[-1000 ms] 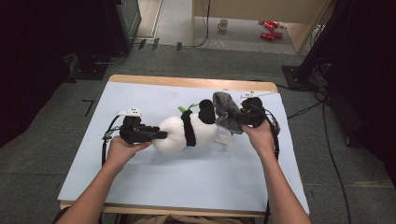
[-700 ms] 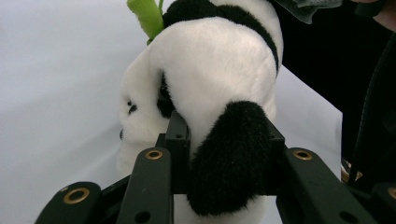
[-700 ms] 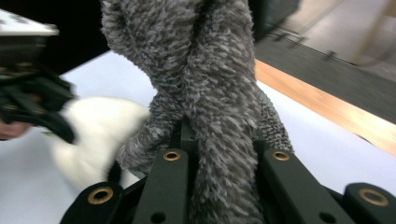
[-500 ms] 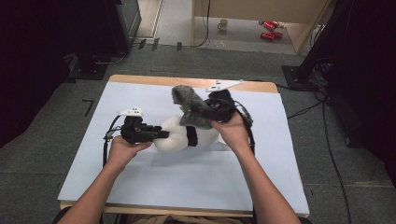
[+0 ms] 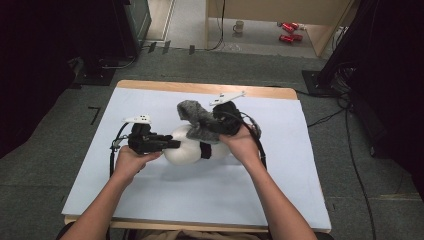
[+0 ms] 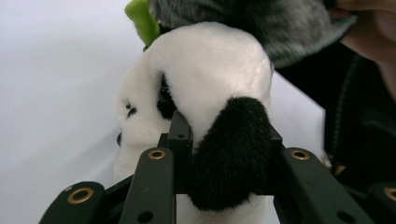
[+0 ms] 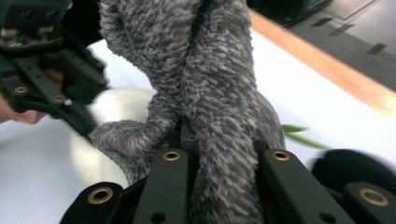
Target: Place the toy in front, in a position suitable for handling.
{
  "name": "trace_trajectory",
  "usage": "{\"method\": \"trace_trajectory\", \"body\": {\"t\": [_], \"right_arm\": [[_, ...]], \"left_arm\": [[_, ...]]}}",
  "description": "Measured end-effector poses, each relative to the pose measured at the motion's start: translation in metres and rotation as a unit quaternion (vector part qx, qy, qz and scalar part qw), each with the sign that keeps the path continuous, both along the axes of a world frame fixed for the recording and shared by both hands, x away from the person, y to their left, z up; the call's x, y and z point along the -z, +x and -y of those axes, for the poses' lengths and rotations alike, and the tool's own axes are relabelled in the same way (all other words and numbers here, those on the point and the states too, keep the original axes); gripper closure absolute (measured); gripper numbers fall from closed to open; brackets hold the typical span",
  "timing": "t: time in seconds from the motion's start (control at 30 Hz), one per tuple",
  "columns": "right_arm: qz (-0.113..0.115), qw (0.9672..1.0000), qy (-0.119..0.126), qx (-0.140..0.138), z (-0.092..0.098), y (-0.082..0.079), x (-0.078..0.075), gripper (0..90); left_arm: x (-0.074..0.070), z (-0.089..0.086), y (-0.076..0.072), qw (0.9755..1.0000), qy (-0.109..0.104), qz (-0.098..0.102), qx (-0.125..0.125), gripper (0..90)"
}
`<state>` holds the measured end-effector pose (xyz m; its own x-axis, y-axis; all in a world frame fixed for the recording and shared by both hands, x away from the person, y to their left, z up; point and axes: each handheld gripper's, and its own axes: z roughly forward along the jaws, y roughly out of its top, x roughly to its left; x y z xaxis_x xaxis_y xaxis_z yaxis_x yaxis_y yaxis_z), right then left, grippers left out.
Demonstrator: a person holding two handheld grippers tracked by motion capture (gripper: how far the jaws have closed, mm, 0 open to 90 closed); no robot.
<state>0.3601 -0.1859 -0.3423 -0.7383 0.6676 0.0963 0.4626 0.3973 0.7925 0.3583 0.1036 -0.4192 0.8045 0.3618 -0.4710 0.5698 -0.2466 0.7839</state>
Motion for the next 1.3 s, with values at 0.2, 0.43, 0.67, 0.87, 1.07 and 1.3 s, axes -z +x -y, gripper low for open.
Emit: {"method": "trace_trajectory", "body": {"t": [0.2,0.43,0.67,0.87,1.07,1.3], "right_arm": [[0.002,0.9993,-0.002,0.038,0.037,0.003,-0.006,78.7],[-0.006,0.9977,-0.002,0.068,0.067,0.006,0.003,78.7],[-0.005,0.9958,-0.005,0.091,0.084,0.006,0.004,78.7],[-0.001,0.9926,-0.013,0.121,0.101,0.006,0.004,78.7],[0.002,0.9897,-0.003,0.143,0.116,0.002,0.004,78.6],[0.008,0.9911,-0.006,0.132,0.110,-0.001,0.004,78.6]], "left_arm": [[-0.001,-0.002,0.001,1.0000,-0.002,-0.007,0.001,68.8],[0.001,-0.002,0.003,0.9999,0.006,-0.014,0.006,68.7],[-0.002,-0.004,0.002,0.9995,-0.003,-0.028,0.012,68.7],[-0.004,-0.008,0.002,0.9991,-0.013,-0.037,0.014,68.6],[0.000,-0.010,0.005,0.9978,-0.020,-0.060,0.020,68.2],[0.006,-0.009,0.009,0.9985,0.011,-0.053,0.010,66.4]]}}
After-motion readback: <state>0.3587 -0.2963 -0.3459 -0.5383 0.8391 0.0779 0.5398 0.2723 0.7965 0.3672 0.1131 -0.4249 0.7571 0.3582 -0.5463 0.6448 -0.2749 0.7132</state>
